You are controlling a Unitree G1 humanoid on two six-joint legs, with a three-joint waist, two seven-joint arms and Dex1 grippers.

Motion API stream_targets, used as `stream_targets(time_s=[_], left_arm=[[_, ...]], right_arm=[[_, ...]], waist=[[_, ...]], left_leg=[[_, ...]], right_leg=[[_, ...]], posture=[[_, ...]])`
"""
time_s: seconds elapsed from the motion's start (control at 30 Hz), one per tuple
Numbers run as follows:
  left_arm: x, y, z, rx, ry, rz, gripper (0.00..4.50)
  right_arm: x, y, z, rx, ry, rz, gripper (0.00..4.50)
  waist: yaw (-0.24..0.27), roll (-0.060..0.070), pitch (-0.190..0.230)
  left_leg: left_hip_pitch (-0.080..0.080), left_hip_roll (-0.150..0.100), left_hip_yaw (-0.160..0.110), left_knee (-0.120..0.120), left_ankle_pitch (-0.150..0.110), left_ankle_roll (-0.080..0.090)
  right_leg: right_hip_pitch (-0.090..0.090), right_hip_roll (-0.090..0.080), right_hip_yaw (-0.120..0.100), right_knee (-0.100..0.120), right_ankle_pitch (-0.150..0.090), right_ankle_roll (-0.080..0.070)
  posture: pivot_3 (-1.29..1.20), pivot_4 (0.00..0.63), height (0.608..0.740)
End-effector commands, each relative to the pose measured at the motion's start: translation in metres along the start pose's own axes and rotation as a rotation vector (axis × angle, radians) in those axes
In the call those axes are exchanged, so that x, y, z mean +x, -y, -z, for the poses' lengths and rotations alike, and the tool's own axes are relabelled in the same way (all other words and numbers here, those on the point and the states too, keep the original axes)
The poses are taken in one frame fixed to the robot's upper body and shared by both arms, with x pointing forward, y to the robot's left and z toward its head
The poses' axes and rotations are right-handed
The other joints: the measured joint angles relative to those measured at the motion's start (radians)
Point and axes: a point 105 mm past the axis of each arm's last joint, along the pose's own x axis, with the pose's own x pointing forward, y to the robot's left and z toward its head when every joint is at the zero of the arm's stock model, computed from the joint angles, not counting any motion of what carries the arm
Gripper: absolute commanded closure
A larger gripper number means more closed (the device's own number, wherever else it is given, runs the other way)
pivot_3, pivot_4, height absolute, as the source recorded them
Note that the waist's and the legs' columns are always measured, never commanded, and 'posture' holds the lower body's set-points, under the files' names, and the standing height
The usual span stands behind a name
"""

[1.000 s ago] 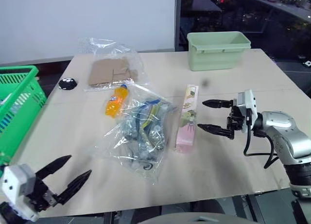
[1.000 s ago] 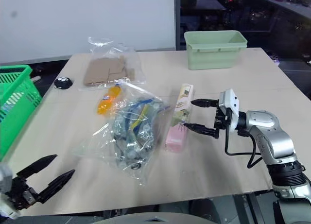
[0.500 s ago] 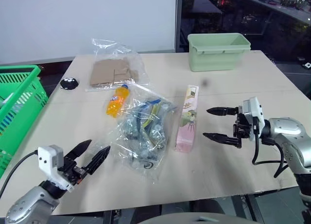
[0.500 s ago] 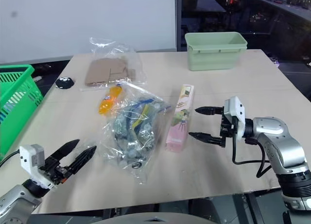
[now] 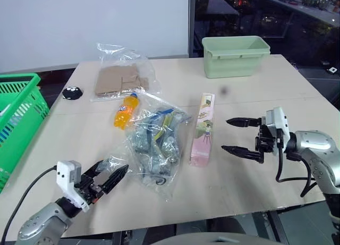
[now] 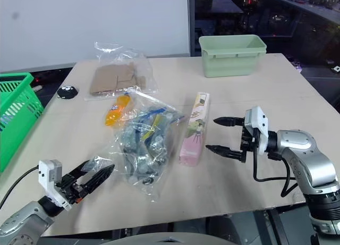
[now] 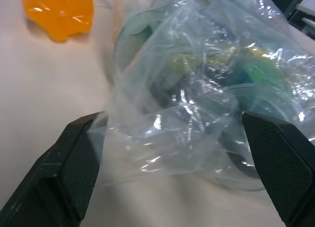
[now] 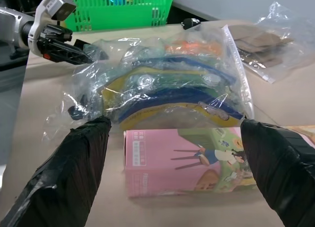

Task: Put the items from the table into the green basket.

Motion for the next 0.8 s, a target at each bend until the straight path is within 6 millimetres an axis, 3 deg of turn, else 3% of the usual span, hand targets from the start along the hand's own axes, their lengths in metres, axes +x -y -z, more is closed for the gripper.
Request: stream_targets(time_s=[0.03, 0.2, 0.33, 0.57, 0.8], left_arm=[[-0.016, 0.003, -0.022, 0.104, 0.045, 0.011, 0.03], [-0.041, 0.005, -0.033, 0.186, 0.03, 0.008, 0.03], [-0.067, 0.008, -0.043, 0.276, -0.035, 0.006, 0.03], [-0.109, 0.015, -0.075, 0.459, -0.099, -0.088, 0.03], [-0.12, 0.028, -0.081, 0.495, -0.117, -0.11, 0.03]], right_arm=[[0.016, 0.008, -0.009, -0.086, -0.029, 0.035, 0.0], [0.05, 0.015, -0.01, -0.087, -0.038, 0.018, 0.0], [0.087, 0.038, -0.017, -0.106, -0.053, 0.078, 0.0], [0.137, 0.037, -0.014, 0.034, -0.208, -0.023, 0.0], [0.175, 0.059, -0.007, 0.043, -0.344, 0.088, 0.0]], waist=[[-0.008, 0.0, 0.0], [-0.006, 0.0, 0.0], [-0.002, 0.0, 0.0], [0.041, -0.001, 0.0], [0.074, 0.001, 0.001]], left_leg=[[0.0, 0.0, 0.0, 0.0, 0.0, 0.0], [0.0, 0.0, 0.0, 0.0, 0.0, 0.0], [0.001, 0.001, 0.001, 0.0, 0.0, 0.0], [-0.002, 0.001, -0.002, -0.002, 0.0, 0.0], [-0.002, 0.001, -0.005, -0.002, 0.0, 0.0]], right_leg=[[0.0, 0.0, 0.0, 0.0, 0.0, 0.0], [0.0, 0.0, 0.0, 0.0, 0.0, 0.0], [0.0, 0.0, 0.0, 0.001, 0.0, 0.0], [-0.002, -0.001, -0.003, -0.001, 0.0, -0.001], [-0.003, -0.001, -0.006, -0.001, 0.0, -0.001]], posture=[[0.11, 0.0, 0.74], [0.18, 0.0, 0.74], [0.23, 0.0, 0.74], [0.35, 0.0, 0.74], [0.4, 0.0, 0.74]])
